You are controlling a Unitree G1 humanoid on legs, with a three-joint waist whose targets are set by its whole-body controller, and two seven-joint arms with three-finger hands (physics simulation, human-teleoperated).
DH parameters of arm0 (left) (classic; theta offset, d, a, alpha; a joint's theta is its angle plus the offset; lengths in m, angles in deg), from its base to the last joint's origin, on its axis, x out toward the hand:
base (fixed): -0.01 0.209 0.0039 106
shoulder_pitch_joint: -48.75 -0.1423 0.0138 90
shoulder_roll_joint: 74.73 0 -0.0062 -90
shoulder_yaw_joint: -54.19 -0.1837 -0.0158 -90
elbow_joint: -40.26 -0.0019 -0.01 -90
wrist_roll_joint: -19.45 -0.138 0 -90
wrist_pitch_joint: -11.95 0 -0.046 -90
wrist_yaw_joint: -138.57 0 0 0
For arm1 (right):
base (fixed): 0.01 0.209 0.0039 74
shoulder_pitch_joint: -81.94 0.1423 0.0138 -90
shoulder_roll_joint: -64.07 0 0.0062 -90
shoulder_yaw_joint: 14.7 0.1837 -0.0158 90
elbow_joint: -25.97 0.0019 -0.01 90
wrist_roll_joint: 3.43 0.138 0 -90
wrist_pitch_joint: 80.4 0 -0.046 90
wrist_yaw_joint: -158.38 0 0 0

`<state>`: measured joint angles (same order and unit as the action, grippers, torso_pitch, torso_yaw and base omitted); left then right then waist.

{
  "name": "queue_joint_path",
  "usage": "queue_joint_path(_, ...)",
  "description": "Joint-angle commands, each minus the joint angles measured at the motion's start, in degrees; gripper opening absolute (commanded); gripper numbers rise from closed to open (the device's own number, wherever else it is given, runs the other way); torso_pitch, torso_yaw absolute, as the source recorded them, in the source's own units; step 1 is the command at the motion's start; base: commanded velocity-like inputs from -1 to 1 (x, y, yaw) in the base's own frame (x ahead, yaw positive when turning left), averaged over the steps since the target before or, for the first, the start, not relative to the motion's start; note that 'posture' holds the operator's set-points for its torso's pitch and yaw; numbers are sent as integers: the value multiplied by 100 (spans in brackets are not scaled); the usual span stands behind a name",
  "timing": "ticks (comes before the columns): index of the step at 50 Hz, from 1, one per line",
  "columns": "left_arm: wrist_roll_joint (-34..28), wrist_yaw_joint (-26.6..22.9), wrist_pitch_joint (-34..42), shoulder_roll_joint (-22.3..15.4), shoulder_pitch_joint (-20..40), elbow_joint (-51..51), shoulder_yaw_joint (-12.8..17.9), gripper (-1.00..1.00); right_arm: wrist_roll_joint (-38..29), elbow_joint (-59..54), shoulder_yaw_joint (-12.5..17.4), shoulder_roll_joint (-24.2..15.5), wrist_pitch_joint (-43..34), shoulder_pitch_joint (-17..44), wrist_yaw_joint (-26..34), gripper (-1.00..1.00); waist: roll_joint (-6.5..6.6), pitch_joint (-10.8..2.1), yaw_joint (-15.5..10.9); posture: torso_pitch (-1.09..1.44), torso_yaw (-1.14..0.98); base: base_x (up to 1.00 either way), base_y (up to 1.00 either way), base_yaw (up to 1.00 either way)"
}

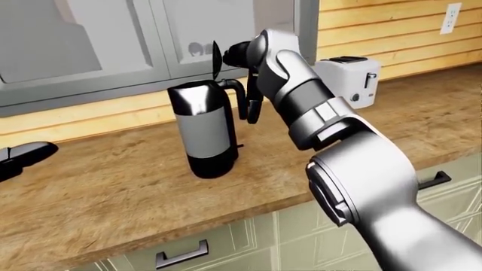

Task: Close the lid of the electric kettle.

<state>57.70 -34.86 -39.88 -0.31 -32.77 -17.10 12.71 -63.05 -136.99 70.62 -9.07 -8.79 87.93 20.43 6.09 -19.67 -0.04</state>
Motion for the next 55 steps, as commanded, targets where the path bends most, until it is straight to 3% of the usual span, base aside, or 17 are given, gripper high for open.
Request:
queue_joint_path(1, 28, -7, -128, -127, 115, 96, 36, 100, -15, 213, 13, 9, 43, 286, -114, 100, 35, -22, -5, -57, 0, 0, 0, 0)
queue_joint_path(17, 180, 58, -93, -198, 114, 90, 118, 100, 76, 137, -42, 657, -43, 418, -230, 100, 129, -37, 73, -57, 0, 0, 0, 0)
queue_joint_path(33, 269, 98, -92, -244, 100, 74, 156, 100, 183, 134, -109, 1152, -123, 355, -350, 100, 122, -43, 56, -57, 0, 0, 0, 0)
queue_joint_path(39, 248, 114, -115, -238, 101, 74, 105, 100, 139, 130, -101, 887, -74, 557, -191, 100, 105, -27, 38, -57, 0, 0, 0, 0)
queue_joint_path(40, 201, 130, -129, -216, 101, 105, 38, 100, 50, 136, -113, 457, 12, 800, 45, 100, 101, -26, 32, -57, 0, 0, 0, 0)
queue_joint_path(55, 81, 100, -121, -156, 143, 144, -57, 100, -191, 205, 30, -339, 157, 1123, 411, 100, 45, 8, 20, -57, 0, 0, 0, 0)
